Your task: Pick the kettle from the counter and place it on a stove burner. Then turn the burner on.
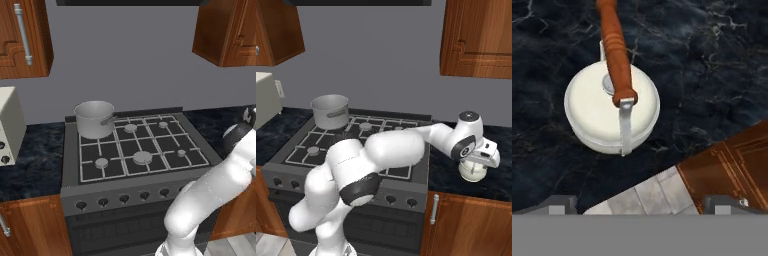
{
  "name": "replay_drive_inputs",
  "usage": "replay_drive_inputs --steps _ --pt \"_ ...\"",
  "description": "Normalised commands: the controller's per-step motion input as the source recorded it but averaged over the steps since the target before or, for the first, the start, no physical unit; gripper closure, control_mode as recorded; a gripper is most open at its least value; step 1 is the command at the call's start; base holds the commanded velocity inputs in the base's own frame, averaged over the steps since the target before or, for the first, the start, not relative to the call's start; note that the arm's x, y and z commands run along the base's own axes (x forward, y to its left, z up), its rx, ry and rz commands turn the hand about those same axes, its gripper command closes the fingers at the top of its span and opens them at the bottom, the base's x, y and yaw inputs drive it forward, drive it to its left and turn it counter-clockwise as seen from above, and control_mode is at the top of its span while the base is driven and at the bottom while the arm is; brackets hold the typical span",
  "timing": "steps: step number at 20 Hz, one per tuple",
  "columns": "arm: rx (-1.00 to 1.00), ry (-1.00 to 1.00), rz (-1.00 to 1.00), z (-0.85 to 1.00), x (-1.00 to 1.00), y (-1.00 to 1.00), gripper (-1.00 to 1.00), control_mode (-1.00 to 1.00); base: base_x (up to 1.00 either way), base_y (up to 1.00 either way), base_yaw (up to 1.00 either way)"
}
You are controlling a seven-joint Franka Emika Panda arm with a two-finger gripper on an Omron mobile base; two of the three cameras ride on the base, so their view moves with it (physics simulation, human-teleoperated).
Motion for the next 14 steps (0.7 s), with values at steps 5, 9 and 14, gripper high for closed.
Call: replay_drive_inputs --steps 5,9,14 --pt "0.1 0.0 0.07 0.0 0.21 -0.38 -1.0 -1.0 0.0 0.0 0.0" --pt "0.15 0.0 0.07 0.0 0.09 -0.11 -1.0 -1.0 0.0 0.0 0.0" --pt "0.03 -0.01 0.02 0.0 0.0 -0.03 -1.0 -1.0 0.0 0.0 0.0"
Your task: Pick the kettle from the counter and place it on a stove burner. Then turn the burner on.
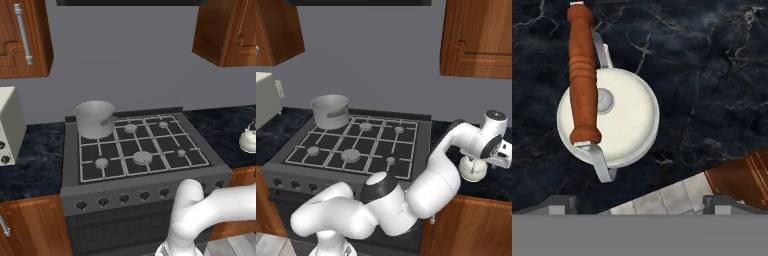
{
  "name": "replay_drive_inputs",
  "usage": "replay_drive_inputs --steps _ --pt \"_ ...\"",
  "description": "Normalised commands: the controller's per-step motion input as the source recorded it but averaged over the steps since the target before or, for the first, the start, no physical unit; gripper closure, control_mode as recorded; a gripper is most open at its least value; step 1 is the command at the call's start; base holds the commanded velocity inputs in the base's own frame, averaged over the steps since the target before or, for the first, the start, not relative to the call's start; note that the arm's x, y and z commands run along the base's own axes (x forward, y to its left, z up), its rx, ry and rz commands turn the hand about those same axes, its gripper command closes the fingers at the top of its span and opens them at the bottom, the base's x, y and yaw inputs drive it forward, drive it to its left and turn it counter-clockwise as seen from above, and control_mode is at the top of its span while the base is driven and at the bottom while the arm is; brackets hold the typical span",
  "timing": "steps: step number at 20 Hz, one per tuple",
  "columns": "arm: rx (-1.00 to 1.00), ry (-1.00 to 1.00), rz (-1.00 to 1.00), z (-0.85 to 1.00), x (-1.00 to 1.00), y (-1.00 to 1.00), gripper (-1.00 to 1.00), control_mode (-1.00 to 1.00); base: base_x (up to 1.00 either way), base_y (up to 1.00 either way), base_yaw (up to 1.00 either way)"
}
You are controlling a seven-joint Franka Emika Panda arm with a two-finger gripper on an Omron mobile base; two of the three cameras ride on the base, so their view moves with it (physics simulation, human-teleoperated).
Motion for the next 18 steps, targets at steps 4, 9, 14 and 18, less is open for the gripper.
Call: replay_drive_inputs --steps 4,9,14,18 --pt "0.0 0.0 0.0 -0.01 0.06 0.0 -1.0 -1.0 0.0 0.0 0.0" --pt "0.04 0.0 0.0 -0.03 0.28 0.0 -1.0 -1.0 0.0 0.0 0.0" --pt "0.04 0.0 0.0 -0.07 0.38 0.01 -1.0 -1.0 0.0 0.0 0.0" --pt "0.02 0.0 0.0 -0.1 0.3 0.0 -1.0 -1.0 0.0 0.0 0.0"
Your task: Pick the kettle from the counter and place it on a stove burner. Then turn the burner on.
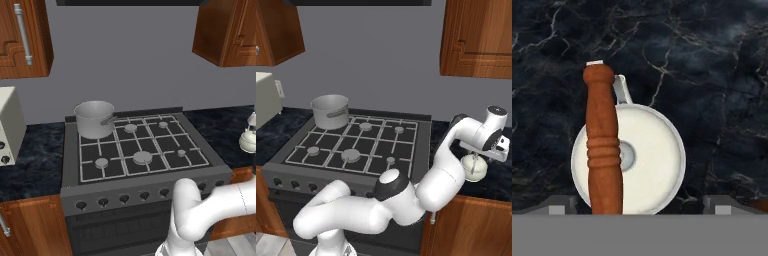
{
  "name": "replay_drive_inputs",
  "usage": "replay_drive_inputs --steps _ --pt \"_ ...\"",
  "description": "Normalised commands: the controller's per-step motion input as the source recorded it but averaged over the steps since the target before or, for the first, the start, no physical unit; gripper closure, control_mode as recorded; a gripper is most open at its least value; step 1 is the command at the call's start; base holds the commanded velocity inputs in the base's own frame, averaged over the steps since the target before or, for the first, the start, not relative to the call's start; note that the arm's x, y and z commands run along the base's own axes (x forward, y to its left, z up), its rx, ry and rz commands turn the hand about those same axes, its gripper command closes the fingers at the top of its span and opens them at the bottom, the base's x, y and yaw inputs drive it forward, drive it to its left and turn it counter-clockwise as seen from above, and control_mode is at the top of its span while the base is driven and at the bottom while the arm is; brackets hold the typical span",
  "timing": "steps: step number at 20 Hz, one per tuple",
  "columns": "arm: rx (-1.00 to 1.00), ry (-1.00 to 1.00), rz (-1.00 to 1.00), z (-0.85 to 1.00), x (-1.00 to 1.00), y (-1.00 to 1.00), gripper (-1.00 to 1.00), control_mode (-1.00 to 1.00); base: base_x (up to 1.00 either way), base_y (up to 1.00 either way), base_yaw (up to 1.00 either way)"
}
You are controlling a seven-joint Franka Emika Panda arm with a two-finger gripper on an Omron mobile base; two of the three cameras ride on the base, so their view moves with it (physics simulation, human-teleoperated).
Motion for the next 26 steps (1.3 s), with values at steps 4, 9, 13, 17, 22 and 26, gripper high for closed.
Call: replay_drive_inputs --steps 4,9,13,17,22,26 --pt "0.0 0.0 0.0 -0.15 0.25 0.0 -1.0 -1.0 0.0 0.0 0.0" --pt "0.0 0.0 0.01 -0.12 0.26 0.0 -1.0 -1.0 0.0 0.0 0.0" --pt "0.01 0.0 0.0 -0.1 0.19 0.0 -1.0 -1.0 0.0 0.0 0.0" --pt "0.0 0.0 0.0 -0.02 0.01 0.0 1.0 -1.0 0.0 0.0 0.0" --pt "0.0 0.0 0.0 0.0 0.0 0.0 1.0 -1.0 0.0 0.0 0.0" --pt "0.0 -0.09 0.0 0.02 -0.01 0.0 1.0 -1.0 0.0 0.0 0.0"
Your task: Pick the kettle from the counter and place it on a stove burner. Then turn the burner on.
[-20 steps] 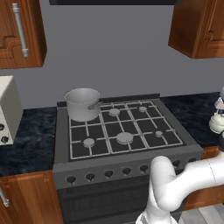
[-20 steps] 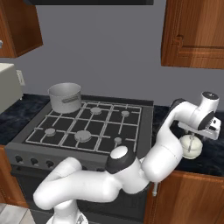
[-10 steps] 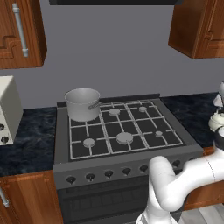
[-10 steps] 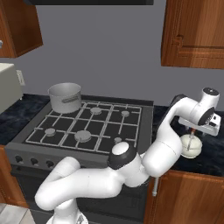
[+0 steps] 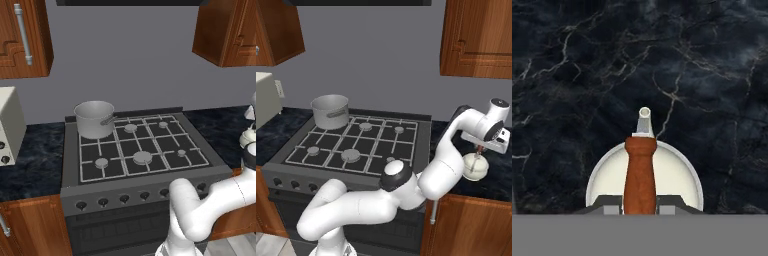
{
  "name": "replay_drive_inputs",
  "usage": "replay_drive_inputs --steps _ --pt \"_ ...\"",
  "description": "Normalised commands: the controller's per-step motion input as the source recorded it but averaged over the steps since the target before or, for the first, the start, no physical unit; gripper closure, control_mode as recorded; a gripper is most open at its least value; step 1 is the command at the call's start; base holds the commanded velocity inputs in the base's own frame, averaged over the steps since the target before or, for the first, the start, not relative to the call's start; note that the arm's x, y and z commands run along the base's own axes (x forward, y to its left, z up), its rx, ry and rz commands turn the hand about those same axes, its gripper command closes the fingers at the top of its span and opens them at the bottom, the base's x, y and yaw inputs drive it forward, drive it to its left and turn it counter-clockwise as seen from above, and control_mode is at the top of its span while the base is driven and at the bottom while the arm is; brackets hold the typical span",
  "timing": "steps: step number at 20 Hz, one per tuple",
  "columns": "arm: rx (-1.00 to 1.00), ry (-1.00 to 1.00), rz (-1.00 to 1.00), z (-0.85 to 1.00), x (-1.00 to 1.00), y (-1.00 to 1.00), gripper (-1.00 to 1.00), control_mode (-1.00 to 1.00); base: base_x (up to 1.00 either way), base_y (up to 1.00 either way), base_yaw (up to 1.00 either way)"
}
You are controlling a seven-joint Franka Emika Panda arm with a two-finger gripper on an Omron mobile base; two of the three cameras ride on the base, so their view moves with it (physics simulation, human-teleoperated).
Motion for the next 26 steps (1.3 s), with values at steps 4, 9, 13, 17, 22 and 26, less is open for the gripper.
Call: replay_drive_inputs --steps 4,9,13,17,22,26 --pt "0.05 -0.25 0.0 0.35 -0.09 0.02 1.0 -1.0 0.0 0.0 0.0" --pt "0.09 -0.29 0.01 0.66 -0.14 0.3 1.0 -1.0 0.0 0.0 0.0" --pt "0.01 -0.12 0.01 0.53 -0.05 0.94 1.0 -1.0 0.0 0.0 0.0" --pt "0.0 0.0 0.01 0.32 0.0 1.0 1.0 -1.0 0.0 0.0 0.0" --pt "-0.02 0.0 0.03 0.06 -0.25 1.0 1.0 -1.0 0.0 0.0 0.0" --pt "0.0 -0.16 0.01 0.05 -0.49 1.0 1.0 -1.0 0.0 0.0 0.0"
